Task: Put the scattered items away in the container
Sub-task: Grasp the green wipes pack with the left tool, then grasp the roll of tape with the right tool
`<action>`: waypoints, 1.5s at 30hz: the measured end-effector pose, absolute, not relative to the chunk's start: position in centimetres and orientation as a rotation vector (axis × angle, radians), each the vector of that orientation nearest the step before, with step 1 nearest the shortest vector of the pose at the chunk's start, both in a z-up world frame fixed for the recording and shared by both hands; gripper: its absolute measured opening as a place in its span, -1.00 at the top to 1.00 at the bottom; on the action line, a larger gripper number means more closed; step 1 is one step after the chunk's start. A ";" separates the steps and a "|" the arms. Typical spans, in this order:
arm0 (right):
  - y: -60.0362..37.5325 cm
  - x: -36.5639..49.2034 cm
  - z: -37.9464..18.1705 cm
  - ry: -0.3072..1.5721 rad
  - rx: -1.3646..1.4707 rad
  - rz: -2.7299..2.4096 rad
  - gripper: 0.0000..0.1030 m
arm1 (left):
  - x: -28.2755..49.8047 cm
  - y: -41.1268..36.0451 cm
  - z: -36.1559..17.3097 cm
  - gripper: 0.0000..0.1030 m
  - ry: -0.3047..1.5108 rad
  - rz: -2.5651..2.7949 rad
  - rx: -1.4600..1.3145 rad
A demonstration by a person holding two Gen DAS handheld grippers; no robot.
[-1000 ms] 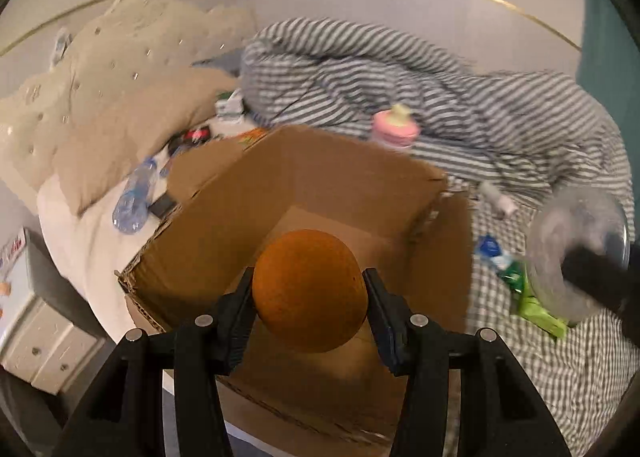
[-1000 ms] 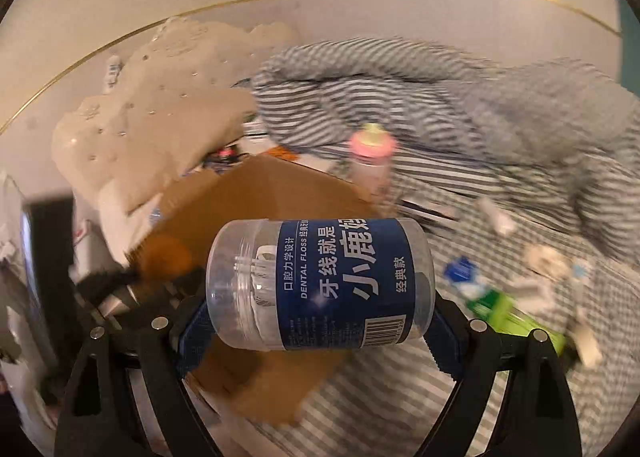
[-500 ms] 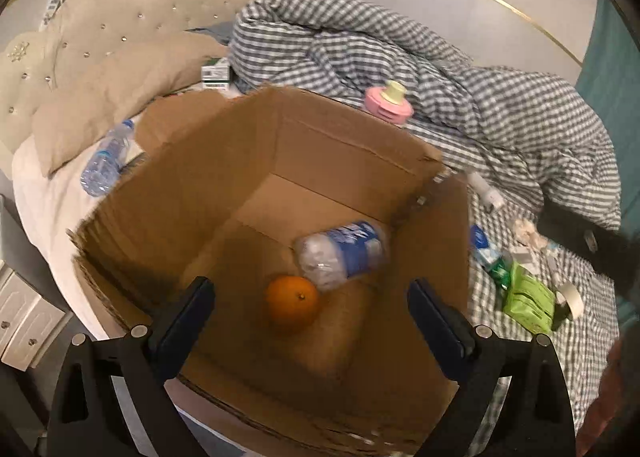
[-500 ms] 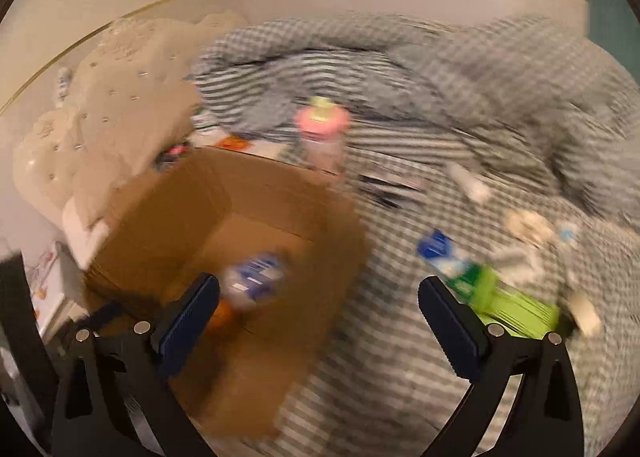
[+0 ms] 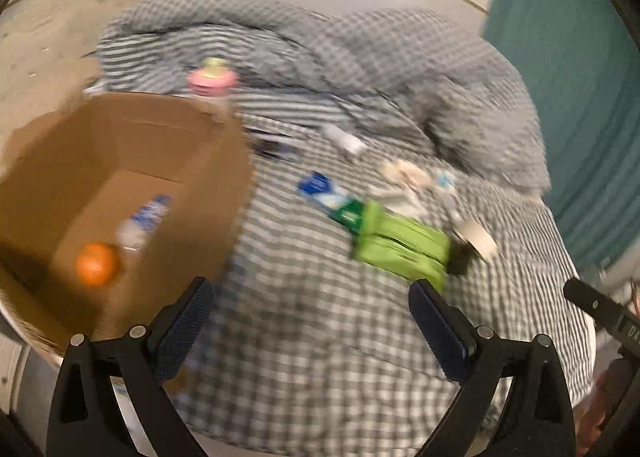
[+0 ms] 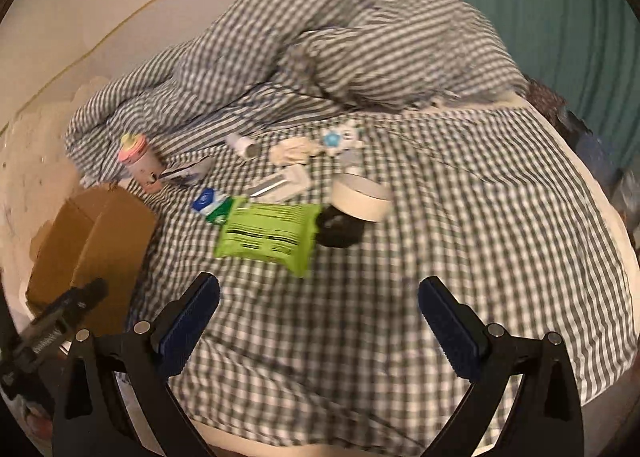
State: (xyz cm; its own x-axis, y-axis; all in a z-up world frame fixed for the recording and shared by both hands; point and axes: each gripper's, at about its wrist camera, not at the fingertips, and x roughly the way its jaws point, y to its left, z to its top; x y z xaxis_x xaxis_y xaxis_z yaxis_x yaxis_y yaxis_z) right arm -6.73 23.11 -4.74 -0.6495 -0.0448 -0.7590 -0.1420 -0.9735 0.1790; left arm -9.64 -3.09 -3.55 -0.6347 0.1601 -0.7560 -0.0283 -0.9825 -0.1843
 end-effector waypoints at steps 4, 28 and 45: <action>25.8 -6.2 -5.1 0.384 -1.276 2.786 -0.94 | -10.7 0.8 -5.2 -0.95 -0.187 2.700 -1.349; 30.9 -15.7 -10.5 0.403 -1.488 2.682 -0.94 | -22.2 11.7 -14.7 -0.95 0.102 2.467 -1.483; 28.2 -22.5 -10.5 0.223 -1.536 2.762 -0.94 | -23.4 11.5 -16.3 -0.72 0.257 2.511 -1.526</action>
State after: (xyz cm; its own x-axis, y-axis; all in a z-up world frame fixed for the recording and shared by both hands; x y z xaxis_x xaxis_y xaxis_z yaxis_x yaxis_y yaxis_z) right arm -22.53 28.20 -10.52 -0.5293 -0.0914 -0.8435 -0.0452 -0.9897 0.1356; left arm -23.39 11.53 -16.31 -0.4511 0.0726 -0.8895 -0.2513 -0.9667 0.0485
